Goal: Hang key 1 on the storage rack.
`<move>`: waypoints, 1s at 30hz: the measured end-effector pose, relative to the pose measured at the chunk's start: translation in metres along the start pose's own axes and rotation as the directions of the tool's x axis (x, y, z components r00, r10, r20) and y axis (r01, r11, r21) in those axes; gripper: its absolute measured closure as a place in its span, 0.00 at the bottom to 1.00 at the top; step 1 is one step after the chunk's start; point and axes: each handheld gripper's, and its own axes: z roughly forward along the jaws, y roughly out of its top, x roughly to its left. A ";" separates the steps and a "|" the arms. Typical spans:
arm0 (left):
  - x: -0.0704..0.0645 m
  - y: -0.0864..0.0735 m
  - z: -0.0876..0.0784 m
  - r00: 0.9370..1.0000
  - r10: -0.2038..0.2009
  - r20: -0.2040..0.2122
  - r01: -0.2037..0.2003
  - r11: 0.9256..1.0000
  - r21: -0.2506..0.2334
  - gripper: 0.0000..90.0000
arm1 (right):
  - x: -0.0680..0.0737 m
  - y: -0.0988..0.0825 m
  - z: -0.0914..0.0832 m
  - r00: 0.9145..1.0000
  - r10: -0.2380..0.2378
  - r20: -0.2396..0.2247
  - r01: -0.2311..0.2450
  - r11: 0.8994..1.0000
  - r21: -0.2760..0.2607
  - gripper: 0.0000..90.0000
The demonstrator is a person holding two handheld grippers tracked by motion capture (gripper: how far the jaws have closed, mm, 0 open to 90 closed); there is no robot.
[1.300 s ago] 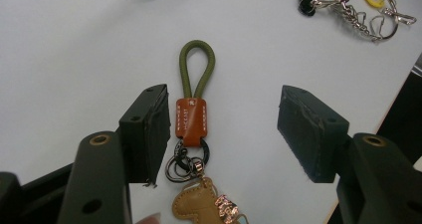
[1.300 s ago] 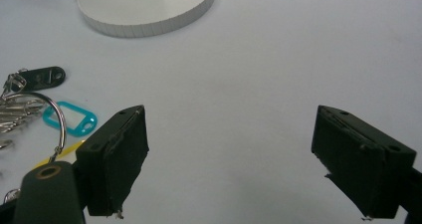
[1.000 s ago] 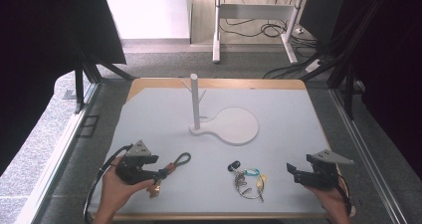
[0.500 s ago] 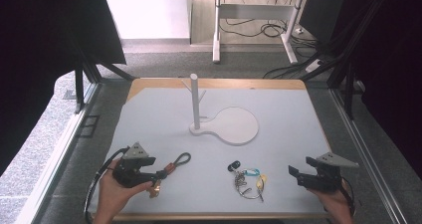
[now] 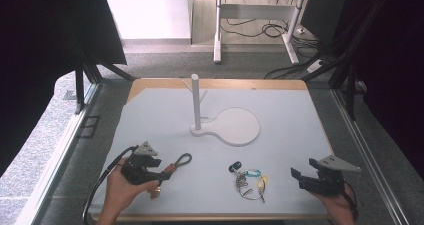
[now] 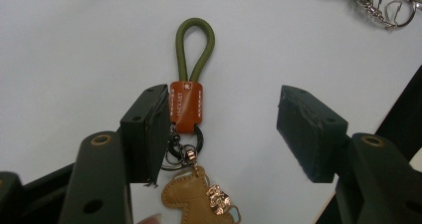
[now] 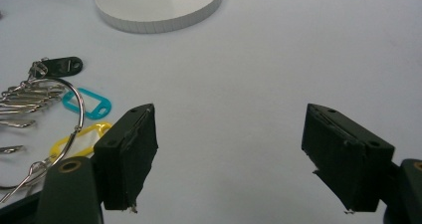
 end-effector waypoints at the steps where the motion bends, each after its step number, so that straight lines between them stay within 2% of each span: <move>1: 0.002 0.002 0.001 1.000 -0.001 0.002 0.001 1.000 0.012 0.43 | 0.000 0.000 0.000 1.000 0.004 0.002 -0.004 1.000 0.000 0.25; 3: 0.007 0.005 0.002 0.999 -0.013 0.040 0.012 1.000 0.027 0.43 | 0.000 -0.001 -0.002 1.000 0.006 0.004 -0.006 1.000 -0.002 0.25; 4: 0.007 0.005 0.002 0.999 -0.013 0.040 0.012 1.000 0.027 0.44 | 0.000 -0.001 -0.002 1.000 0.005 0.003 -0.005 1.000 -0.003 0.25; 5: 0.009 0.007 0.003 0.997 -0.017 0.072 0.014 0.999 0.035 0.44 | 0.001 0.000 -0.003 1.000 0.004 0.004 -0.004 1.000 -0.005 0.25; 6: 0.010 0.009 0.004 0.997 -0.015 0.076 0.012 0.999 0.047 0.44 | 0.001 0.000 -0.003 1.000 0.003 0.003 -0.003 1.000 -0.006 0.25; 8: 0.011 0.011 0.005 0.997 -0.007 0.074 0.003 0.998 0.064 0.44 | 0.002 0.000 -0.002 1.000 -0.002 0.001 0.002 1.000 -0.004 0.25; 9: 0.013 0.015 0.006 0.998 0.005 0.060 -0.011 0.996 0.093 0.44 | 0.003 0.000 -0.002 1.000 -0.002 0.000 0.002 1.000 -0.001 0.25; 10: 0.013 0.015 0.006 0.998 0.005 0.060 -0.011 0.996 0.093 0.44 | 0.003 0.000 -0.001 1.000 -0.007 -0.001 0.007 1.000 0.001 0.25; 13: 0.015 0.024 0.014 0.998 0.022 0.060 -0.031 0.989 0.144 0.44 | 0.003 -0.001 -0.001 1.000 -0.008 0.000 0.008 1.000 0.006 0.25; 16: 0.017 0.025 0.019 0.998 0.021 0.063 -0.031 0.985 0.168 0.45 | 0.002 -0.001 -0.003 1.000 -0.006 0.004 0.006 1.000 0.003 0.25; 17: 0.018 0.026 0.025 0.998 0.021 0.059 -0.032 0.980 0.197 0.46 | 0.001 -0.001 -0.003 1.000 -0.003 0.006 0.003 1.000 0.001 0.25; 23: 0.019 0.027 0.037 0.999 0.025 0.035 -0.033 0.972 0.234 0.49 | -0.001 -0.002 -0.002 1.000 0.001 0.011 -0.001 1.000 0.009 0.26; 29: 0.020 0.029 0.053 0.999 0.048 0.012 -0.049 0.952 0.302 0.56 | 0.001 -0.002 -0.001 1.000 -0.004 0.014 0.004 1.000 0.013 0.26; 30: 0.020 0.029 0.053 0.999 0.048 0.012 -0.049 0.952 0.302 0.57 | 0.001 -0.002 -0.001 1.000 -0.004 0.014 0.004 1.000 0.013 0.26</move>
